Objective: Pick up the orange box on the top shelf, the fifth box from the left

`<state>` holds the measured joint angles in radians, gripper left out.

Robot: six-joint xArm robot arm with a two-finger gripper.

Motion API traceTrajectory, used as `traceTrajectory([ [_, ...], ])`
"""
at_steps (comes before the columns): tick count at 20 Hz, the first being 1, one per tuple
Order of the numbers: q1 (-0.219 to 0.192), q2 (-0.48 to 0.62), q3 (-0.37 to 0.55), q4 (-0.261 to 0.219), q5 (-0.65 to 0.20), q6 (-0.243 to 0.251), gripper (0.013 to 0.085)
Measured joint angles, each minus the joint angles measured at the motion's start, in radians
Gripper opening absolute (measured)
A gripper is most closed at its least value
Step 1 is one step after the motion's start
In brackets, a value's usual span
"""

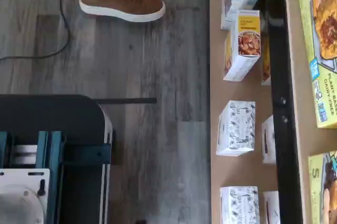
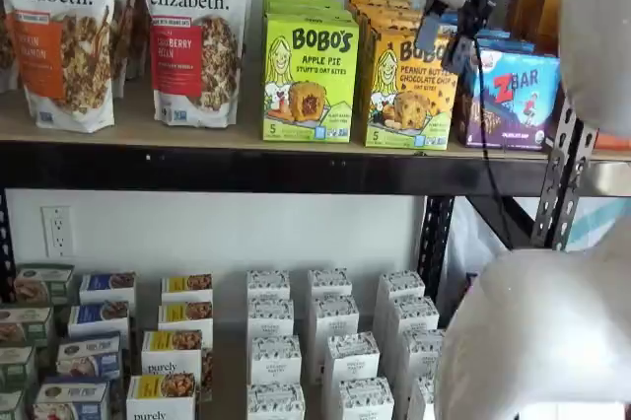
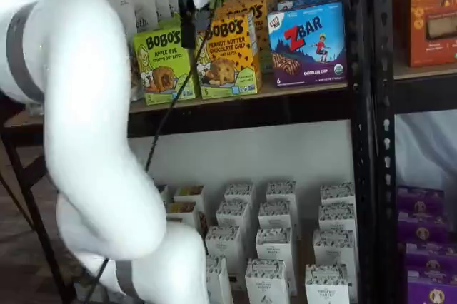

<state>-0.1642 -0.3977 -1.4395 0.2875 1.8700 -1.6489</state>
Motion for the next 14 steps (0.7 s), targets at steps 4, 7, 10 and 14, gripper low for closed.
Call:
traceTrajectory([
  [4,0.007,0.004,-0.011,-0.021,0.016,0.002,0.0850],
  [7,0.002,-0.001,-0.009,-0.016,0.013,0.000,0.0850],
  [10,-0.011,-0.021,0.012,0.017,-0.022,-0.003,0.0850],
  [14,-0.029,-0.033,0.021,0.076,-0.070,-0.001,0.0850],
])
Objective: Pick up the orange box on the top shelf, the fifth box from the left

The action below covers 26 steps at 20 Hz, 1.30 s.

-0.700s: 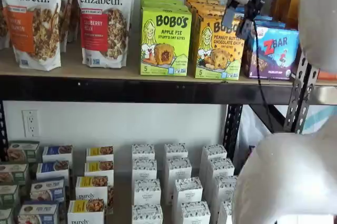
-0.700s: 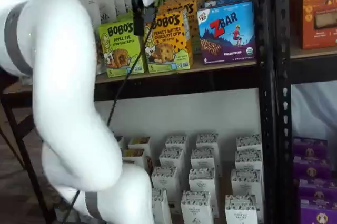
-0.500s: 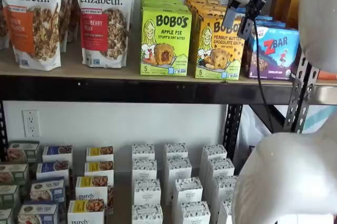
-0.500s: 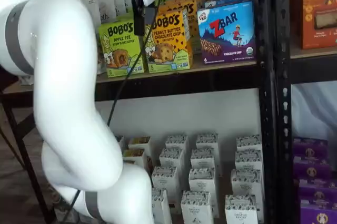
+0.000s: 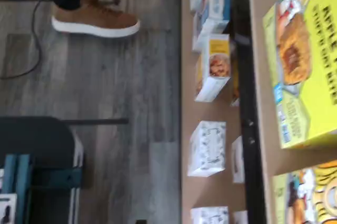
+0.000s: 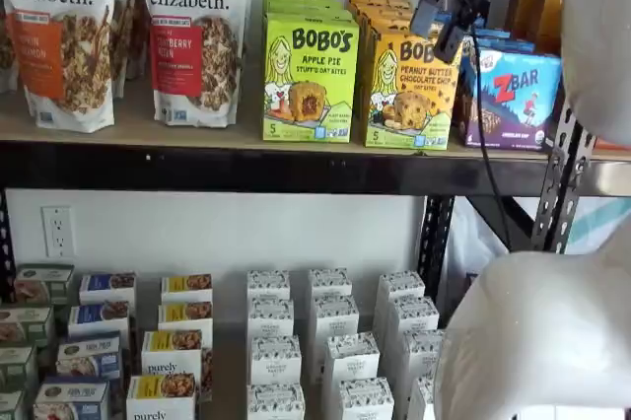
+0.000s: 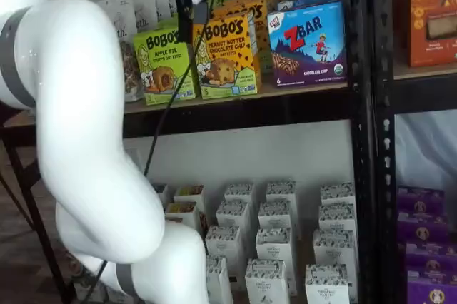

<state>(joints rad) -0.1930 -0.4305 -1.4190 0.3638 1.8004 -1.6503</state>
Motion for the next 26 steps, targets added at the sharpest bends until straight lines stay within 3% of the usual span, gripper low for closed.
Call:
traceTrajectory([
  [4,-0.015,0.000,0.001,0.042,-0.088,-0.003,0.0850],
  [7,-0.018,0.026,-0.024,0.048,-0.139,-0.007,0.0850],
  [19,0.008,0.204,-0.197,-0.080,-0.117,-0.024,0.0850],
  [26,0.035,0.237,-0.190,-0.133,-0.158,-0.021,0.0850],
])
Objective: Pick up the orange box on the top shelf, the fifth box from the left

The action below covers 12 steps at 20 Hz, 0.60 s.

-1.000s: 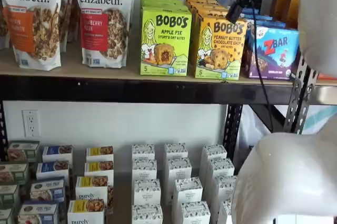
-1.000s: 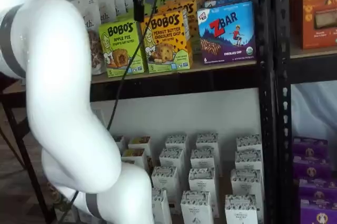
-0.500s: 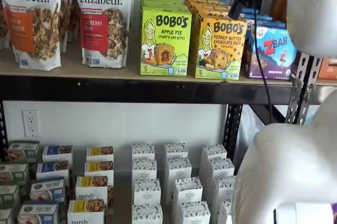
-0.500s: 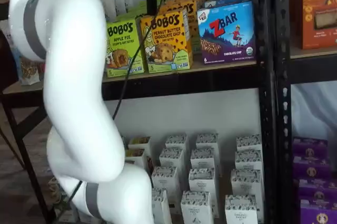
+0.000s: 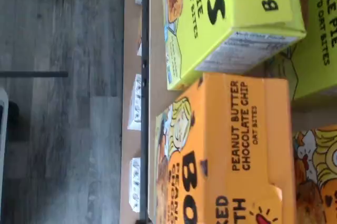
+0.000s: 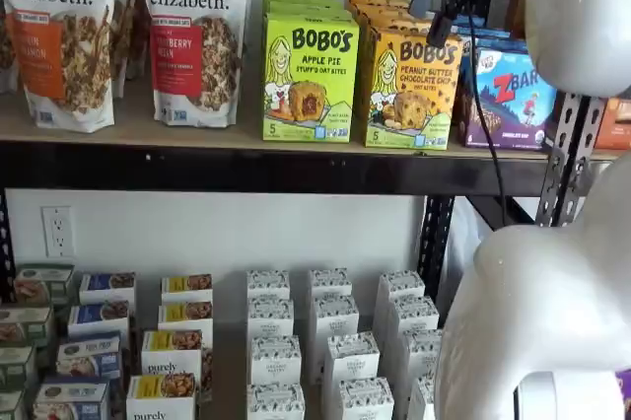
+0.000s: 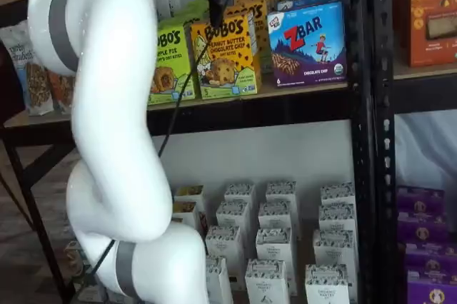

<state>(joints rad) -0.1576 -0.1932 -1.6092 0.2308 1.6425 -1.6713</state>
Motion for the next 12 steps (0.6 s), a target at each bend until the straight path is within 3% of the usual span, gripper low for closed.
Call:
traceTrajectory([
  [6,0.017,0.008,0.034,-0.065,-0.034,-0.005,0.0850],
  [12,0.019,0.029,0.034,-0.112,-0.010,-0.013,0.0850],
])
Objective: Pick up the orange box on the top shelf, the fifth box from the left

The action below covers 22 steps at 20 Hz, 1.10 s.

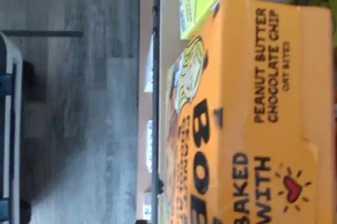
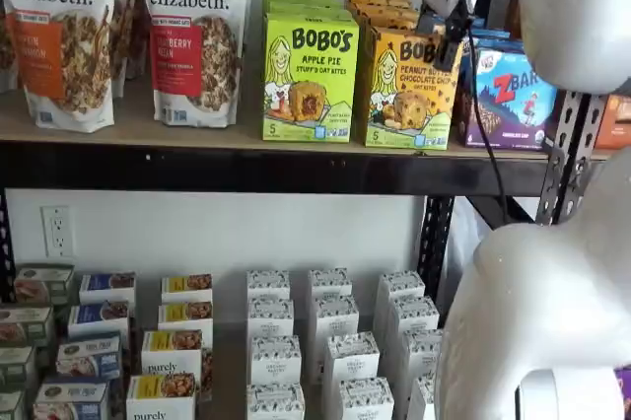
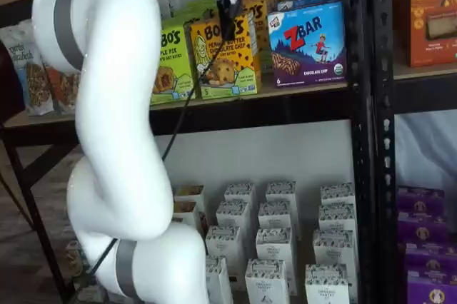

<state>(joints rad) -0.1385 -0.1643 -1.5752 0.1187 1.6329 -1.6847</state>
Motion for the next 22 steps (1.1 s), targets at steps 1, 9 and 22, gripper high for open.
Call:
traceTrajectory([
  [1,0.000,0.004,-0.003,-0.007,0.007,-0.001,0.0850],
  [9,0.007,0.011,0.003,-0.042,0.041,-0.001,0.0850],
  [22,0.000,-0.008,0.032,-0.018,0.027,-0.004,0.0650],
])
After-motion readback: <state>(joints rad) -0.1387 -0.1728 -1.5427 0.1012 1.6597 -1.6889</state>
